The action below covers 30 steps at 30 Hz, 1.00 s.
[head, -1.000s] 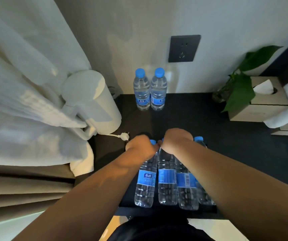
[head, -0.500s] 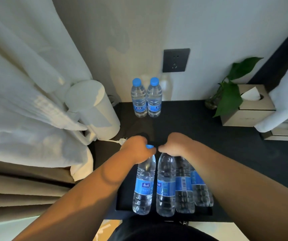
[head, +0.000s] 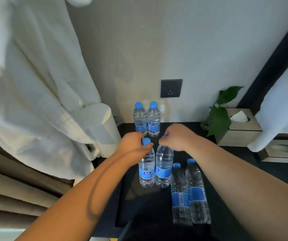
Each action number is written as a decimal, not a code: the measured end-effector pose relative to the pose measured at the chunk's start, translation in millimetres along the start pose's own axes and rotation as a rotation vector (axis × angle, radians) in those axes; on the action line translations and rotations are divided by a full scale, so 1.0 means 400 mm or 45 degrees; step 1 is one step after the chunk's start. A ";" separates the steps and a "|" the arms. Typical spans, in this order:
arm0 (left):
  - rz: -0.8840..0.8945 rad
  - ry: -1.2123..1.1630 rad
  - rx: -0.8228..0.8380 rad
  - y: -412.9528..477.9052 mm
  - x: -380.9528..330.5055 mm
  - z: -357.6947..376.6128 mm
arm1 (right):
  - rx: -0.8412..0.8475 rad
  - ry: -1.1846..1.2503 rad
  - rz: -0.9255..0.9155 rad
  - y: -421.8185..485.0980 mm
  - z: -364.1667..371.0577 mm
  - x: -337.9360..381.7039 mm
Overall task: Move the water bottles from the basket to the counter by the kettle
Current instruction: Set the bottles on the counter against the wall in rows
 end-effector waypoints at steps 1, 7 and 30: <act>0.016 -0.008 -0.037 0.005 -0.006 -0.014 | -0.052 0.010 -0.007 0.004 -0.019 0.003; 0.031 -0.015 -0.176 0.025 -0.006 -0.069 | -0.358 0.040 -0.026 0.033 -0.107 0.011; -0.106 0.037 -0.179 0.165 0.050 -0.051 | -0.532 0.159 0.072 0.234 -0.089 -0.046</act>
Point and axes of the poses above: each hand's wrist, its own y-axis towards the middle knuckle, its own z-axis out of the palm, x = y × z, the point moved 8 cm from there along y, towards the middle knuckle, and after that the axes turned 14 degrees about -x, right-handed, at the moved point
